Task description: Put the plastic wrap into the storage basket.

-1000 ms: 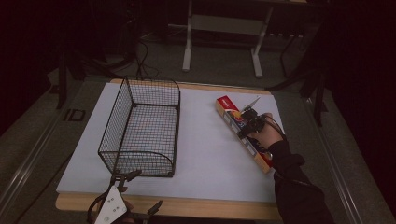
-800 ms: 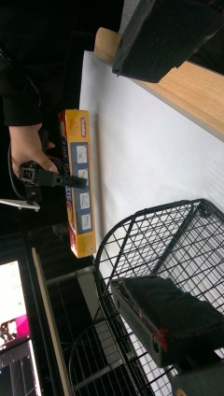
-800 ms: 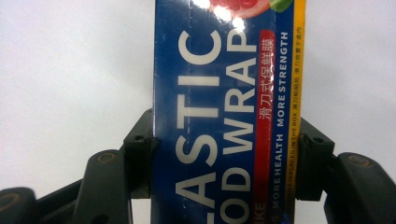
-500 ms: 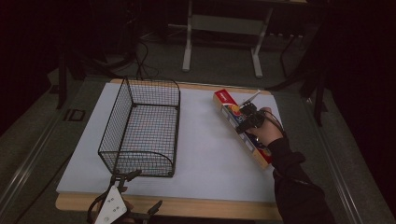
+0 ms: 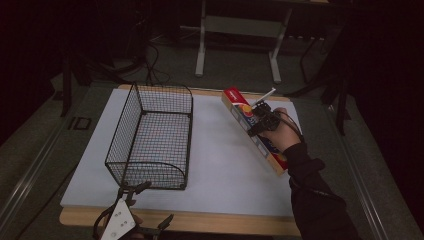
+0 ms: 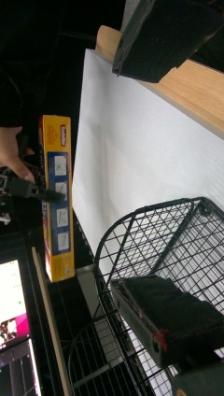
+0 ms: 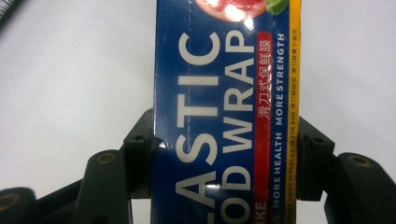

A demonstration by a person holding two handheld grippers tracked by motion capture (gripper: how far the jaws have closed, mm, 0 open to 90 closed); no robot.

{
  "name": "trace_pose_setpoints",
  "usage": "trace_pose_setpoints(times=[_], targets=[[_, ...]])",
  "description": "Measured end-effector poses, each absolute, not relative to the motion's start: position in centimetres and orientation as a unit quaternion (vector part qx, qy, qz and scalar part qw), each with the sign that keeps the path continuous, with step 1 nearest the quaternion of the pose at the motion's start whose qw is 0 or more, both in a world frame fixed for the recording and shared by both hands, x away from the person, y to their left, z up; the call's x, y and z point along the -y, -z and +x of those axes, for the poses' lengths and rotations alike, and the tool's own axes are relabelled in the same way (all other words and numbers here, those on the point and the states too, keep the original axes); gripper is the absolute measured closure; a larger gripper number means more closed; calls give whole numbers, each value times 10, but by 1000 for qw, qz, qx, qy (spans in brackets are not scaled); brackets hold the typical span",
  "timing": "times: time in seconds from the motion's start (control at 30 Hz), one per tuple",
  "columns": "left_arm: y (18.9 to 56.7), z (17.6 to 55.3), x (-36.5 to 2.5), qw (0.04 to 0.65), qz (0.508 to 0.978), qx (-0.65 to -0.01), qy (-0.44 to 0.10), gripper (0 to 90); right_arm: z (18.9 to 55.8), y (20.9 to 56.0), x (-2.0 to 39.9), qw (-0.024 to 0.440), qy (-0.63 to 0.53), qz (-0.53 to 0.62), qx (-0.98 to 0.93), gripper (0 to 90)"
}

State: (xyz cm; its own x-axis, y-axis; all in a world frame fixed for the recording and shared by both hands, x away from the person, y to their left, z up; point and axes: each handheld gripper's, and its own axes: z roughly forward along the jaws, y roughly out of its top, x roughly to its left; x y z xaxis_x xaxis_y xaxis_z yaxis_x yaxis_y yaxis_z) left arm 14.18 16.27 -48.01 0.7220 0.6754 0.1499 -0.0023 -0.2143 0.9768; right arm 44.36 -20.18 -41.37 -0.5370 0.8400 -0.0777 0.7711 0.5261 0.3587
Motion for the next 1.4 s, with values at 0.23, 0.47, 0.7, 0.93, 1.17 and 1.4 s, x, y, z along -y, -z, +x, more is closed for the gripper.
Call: trace_pose_setpoints(times=[0.23,0.47,0.7,0.93,1.17,1.4], targets=[[480,142,-162,581,724,-231,-291,15,441,395,180,128,-155,470,-860,393],[480,141,-162,581,724,-231,-291,15,439,378,158,136,-168,457,-863,393],[480,141,-161,581,724,-231,-291,15,436,366,135,137,-182,445,-866,393],[480,141,-162,582,723,-231,-292,15,435,359,108,139,-194,440,-866,393],[480,140,-162,584,722,-230,-291,15,433,351,81,141,-207,432,-866,393],[480,140,-163,586,720,-232,-290,15,430,343,58,146,-216,421,-869,393]])
